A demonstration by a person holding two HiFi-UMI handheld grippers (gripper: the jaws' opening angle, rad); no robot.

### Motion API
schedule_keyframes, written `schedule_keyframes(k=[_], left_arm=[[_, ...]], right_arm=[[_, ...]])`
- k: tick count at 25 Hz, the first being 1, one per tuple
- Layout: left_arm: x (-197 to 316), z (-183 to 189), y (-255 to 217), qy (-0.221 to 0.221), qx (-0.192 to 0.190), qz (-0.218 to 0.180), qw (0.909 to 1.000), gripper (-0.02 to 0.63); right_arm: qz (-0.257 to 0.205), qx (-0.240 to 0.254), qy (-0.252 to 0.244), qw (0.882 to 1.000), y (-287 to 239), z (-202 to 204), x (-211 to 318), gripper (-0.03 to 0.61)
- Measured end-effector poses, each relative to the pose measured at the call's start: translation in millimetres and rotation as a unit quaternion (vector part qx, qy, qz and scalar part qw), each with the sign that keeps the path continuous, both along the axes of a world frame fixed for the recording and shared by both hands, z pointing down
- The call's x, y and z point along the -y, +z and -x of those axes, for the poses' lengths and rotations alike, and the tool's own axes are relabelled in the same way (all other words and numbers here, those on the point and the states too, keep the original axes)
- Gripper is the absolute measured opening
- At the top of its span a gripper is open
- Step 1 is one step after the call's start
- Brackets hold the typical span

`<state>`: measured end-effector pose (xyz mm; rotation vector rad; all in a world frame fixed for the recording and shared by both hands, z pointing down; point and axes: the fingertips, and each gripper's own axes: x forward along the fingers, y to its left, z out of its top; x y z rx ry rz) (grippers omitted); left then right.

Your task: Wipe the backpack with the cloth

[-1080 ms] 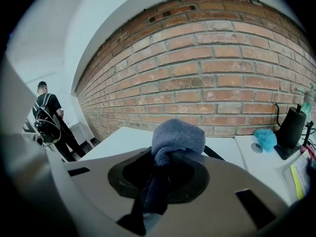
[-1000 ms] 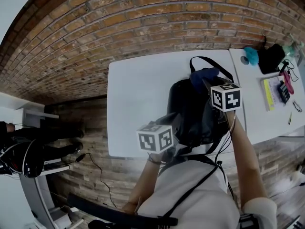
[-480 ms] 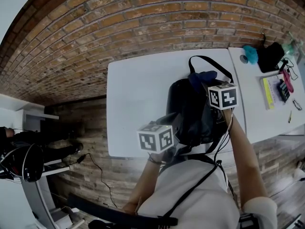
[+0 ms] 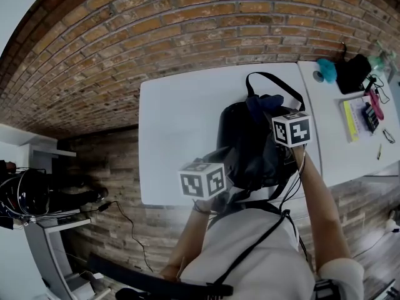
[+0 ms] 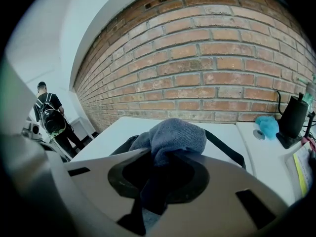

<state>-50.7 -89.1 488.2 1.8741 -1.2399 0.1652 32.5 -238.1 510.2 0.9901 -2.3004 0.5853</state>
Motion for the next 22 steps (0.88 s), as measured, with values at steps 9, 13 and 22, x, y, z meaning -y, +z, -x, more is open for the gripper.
schedule_keyframes(k=[9,13,22], left_arm=[[-1.9,-1.4,-0.2,0.002,-0.001,-0.001,1.0,0.004],[-2.2,-1.4,-0.9,0.003,0.0,-0.002,1.0,0.003],[-4.1,-3.0,0.0,0.004,0.0,-0.002,1.0,0.003]], right_arm=[[0.003,-0.002,-0.009,1.0,2.4,-1.9,-13.9,0.074],[0.005,-0.003,-0.013,1.0,3.2,-3.2,-19.9,0.074],[0.005,-0.004,-0.019,1.0,5.3,-5.0,-32.1,0.074]])
